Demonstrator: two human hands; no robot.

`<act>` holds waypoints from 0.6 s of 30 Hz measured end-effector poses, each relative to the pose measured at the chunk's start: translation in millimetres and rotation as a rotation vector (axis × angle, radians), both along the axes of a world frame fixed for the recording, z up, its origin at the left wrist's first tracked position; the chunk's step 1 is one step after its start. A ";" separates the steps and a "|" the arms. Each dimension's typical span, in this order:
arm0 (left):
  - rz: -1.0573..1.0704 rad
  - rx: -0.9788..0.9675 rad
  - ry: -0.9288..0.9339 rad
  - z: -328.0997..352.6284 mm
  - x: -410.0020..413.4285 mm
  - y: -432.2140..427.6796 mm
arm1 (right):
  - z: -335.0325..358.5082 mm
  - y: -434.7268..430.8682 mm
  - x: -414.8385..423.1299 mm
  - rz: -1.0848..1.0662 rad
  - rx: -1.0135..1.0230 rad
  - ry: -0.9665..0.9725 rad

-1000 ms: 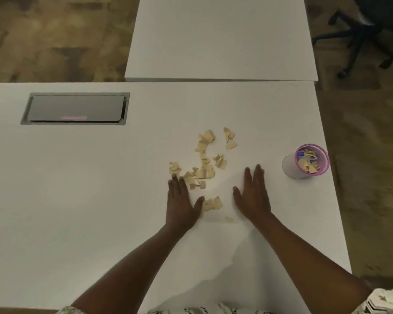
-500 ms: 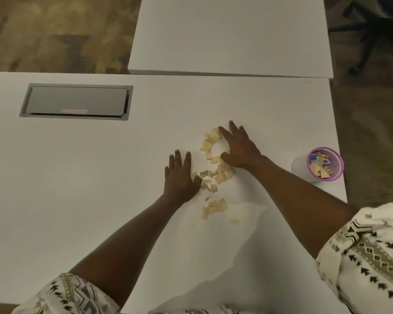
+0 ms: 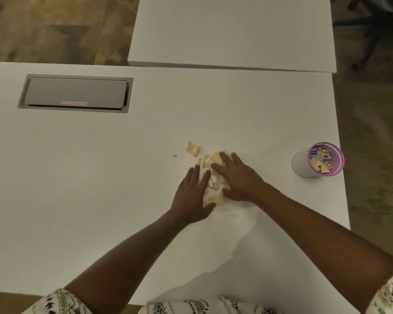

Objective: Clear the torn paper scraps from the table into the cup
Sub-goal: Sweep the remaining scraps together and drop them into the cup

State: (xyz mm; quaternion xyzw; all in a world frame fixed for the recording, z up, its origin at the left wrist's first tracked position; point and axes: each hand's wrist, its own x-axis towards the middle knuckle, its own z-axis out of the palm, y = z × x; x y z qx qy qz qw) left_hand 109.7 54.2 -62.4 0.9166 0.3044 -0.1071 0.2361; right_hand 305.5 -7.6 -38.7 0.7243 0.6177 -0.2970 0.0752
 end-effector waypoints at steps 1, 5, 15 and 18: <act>-0.018 -0.003 0.014 0.4 -2.5 -3.6 | -1.3 -9.1 -3.4 -0.011 0.004 -0.006; -0.066 0.000 0.033 7.4 -8.3 -13.8 | -5.2 -38.1 -19.7 -0.090 0.056 0.013; -0.014 0.050 0.051 16.3 -9.5 -32.6 | -0.9 -82.1 -41.6 -0.207 0.246 -0.089; -0.015 0.044 0.038 18.5 -8.1 -33.3 | 1.3 -86.9 -41.7 -0.268 0.266 -0.084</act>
